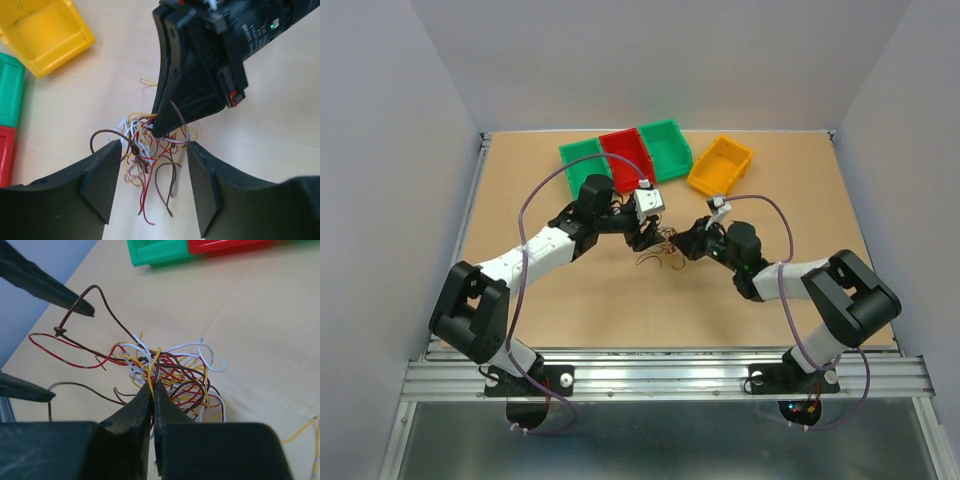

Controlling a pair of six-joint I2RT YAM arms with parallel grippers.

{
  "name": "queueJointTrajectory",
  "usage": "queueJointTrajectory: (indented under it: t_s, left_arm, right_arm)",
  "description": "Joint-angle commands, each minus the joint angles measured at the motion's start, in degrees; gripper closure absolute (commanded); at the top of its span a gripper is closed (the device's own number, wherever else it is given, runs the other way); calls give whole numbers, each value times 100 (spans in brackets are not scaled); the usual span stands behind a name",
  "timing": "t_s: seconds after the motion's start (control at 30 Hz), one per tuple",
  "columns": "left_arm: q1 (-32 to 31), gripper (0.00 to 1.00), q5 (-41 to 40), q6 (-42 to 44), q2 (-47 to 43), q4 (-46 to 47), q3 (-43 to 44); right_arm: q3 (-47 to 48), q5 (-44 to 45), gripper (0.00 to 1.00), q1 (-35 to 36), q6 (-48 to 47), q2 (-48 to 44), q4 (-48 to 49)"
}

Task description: Untangle the cables

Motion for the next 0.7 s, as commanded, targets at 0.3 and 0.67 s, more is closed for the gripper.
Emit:
queueJointTrajectory:
  t_s: [0.3, 0.67]
  left_arm:
    - [-106, 33, 155, 223, 826, 0, 340]
    - [-194, 83, -109, 101, 818, 228, 341]
  right_arm:
    - [-809, -14, 95, 106, 142, -1341, 868]
    - [-765, -181, 95, 211, 133, -1315, 886]
